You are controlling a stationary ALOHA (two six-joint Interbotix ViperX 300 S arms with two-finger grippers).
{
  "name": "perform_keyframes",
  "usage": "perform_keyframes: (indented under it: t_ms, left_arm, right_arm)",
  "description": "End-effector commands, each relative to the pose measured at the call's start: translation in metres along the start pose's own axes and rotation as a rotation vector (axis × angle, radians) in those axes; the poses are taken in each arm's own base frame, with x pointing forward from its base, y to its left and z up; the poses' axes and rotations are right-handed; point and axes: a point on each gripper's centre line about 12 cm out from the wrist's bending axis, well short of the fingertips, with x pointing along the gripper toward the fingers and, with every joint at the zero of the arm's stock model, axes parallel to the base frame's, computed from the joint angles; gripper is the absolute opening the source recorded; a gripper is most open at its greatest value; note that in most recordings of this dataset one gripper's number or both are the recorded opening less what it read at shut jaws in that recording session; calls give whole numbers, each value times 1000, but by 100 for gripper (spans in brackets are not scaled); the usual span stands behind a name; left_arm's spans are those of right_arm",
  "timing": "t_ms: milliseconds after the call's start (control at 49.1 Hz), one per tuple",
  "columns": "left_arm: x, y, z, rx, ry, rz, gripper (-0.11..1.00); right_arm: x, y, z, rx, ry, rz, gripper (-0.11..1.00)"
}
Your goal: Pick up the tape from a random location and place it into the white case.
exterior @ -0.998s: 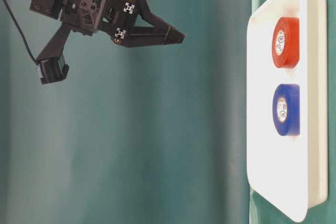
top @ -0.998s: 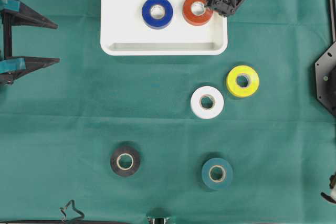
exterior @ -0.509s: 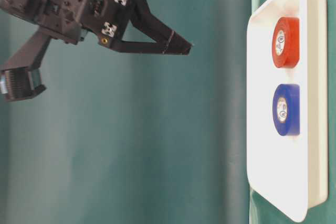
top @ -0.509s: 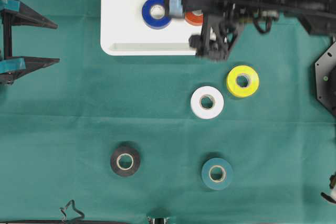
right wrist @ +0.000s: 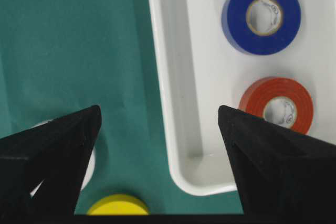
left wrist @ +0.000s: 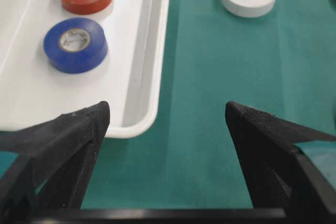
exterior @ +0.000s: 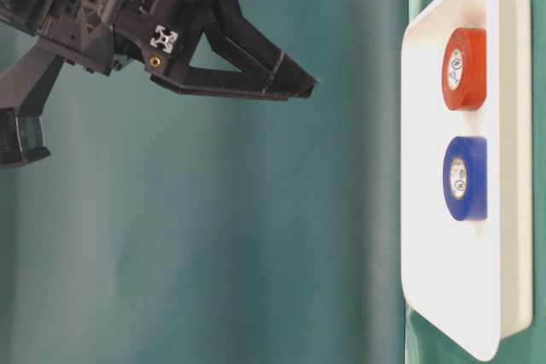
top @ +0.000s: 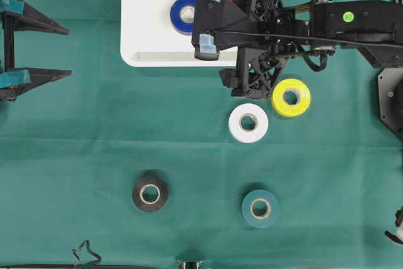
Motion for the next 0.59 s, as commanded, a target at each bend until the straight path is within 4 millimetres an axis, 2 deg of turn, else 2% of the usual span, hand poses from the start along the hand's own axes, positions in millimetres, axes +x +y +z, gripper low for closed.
perform_keyframes:
  t_ms: [0,183,570]
  left_arm:
    - [1,0,4,-2,-8,-1,97]
    - [1,0,4,-2,-9,-1,97]
    - [1,0,4,-4,-9,-2,97]
  right_arm:
    - [-20,-1,6,3,-63,11,87]
    - [-39,-5,-4,9,-132,31,87]
    - [-81,-16,-46,19,-330,85,87]
